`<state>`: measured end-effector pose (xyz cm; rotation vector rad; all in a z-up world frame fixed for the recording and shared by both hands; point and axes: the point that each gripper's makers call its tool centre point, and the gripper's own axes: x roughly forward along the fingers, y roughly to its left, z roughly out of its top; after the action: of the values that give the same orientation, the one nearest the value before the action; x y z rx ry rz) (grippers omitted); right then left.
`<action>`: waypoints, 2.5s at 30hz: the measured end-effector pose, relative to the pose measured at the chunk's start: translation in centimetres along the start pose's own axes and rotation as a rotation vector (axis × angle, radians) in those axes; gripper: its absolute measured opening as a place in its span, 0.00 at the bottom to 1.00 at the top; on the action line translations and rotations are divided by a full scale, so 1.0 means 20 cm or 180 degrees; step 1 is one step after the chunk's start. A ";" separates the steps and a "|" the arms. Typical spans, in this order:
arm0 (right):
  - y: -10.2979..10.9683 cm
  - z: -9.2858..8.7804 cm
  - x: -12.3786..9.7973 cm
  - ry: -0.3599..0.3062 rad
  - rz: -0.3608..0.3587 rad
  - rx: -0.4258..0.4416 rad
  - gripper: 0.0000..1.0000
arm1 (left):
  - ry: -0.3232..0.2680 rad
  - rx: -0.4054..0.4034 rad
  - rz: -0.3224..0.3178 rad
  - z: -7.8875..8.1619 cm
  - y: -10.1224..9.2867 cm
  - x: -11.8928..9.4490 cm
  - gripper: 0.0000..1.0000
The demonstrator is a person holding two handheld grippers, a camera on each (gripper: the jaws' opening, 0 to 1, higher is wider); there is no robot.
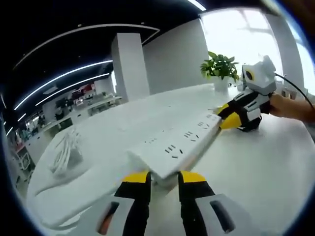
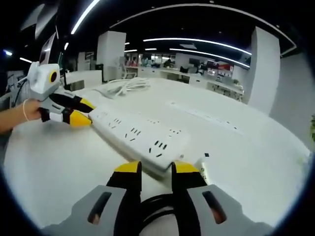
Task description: Straighten the power strip on the desk, plug the charger into it
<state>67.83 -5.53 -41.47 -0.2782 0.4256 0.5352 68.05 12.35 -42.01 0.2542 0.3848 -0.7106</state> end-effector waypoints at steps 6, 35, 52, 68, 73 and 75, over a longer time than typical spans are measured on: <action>-0.01 -0.01 -0.02 0.0008 -0.0005 -0.0001 0.22 | -0.0003 0.0007 -0.0018 0.01 -0.01 0.01 0.21; -0.07 -0.03 -0.05 0.0023 -0.0059 0.0000 0.21 | -0.0030 0.0007 -0.0069 0.03 -0.06 0.05 0.21; -0.10 -0.05 -0.07 0.0046 -0.0078 -0.0017 0.20 | -0.0038 0.0008 -0.0077 0.04 -0.09 0.06 0.21; -0.10 -0.04 -0.08 -0.0057 -0.0031 -0.0079 0.19 | -0.0012 0.0227 0.0012 0.03 -0.10 0.06 0.24; -0.10 -0.03 -0.09 -0.0082 -0.0017 -0.0102 0.21 | -0.0020 0.0177 0.0012 0.03 -0.11 0.05 0.27; -0.09 -0.02 -0.09 -0.0105 -0.0013 -0.0108 0.22 | -0.0043 0.0173 0.0042 0.05 -0.10 0.04 0.28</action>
<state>67.24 -8.03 -40.71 -0.3022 0.3841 0.5428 67.47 10.03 -41.76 0.3031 0.3510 -0.7102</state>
